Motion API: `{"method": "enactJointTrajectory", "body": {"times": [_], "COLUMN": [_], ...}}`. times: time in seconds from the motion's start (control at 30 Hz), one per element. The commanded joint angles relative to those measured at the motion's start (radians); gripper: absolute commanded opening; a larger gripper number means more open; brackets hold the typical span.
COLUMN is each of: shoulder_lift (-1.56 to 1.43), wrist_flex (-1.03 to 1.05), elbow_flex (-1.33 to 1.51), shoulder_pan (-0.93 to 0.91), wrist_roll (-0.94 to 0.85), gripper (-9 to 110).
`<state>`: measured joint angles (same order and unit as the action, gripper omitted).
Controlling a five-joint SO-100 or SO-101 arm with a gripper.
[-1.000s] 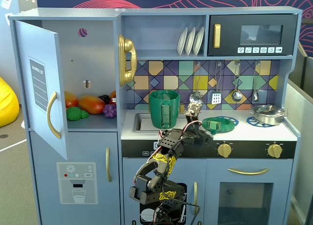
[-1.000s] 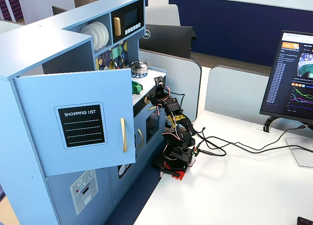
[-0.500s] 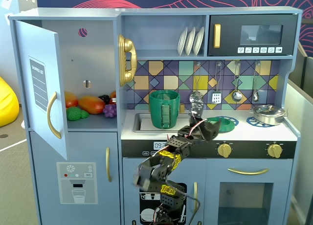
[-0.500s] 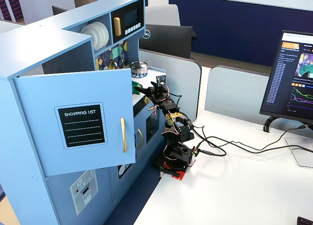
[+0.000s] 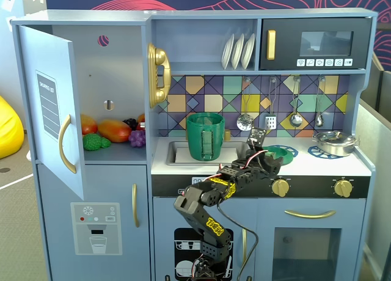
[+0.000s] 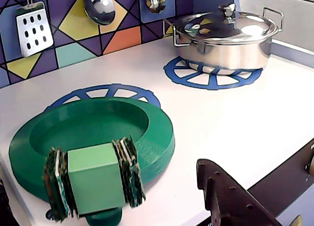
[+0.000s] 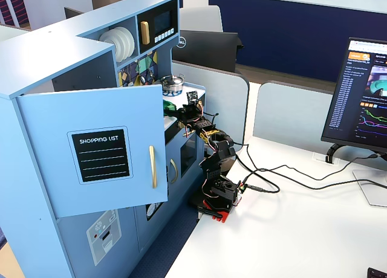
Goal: Pick up the lid from the counter and put it on the green recipient
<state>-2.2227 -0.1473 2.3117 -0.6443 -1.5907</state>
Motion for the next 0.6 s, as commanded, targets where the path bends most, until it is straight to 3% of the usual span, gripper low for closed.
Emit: {"method": "enactJointTrajectory", "body": {"times": [0.0, 0.57], "shoulder_lift": [0.038, 0.268], "wrist_flex": [-0.020, -0.017], "elbow_flex": [-0.123, -0.285], "shoulder_pan": [0.029, 0.071], "wrist_roll": [-0.018, -0.049], "gripper": [43, 35]}}
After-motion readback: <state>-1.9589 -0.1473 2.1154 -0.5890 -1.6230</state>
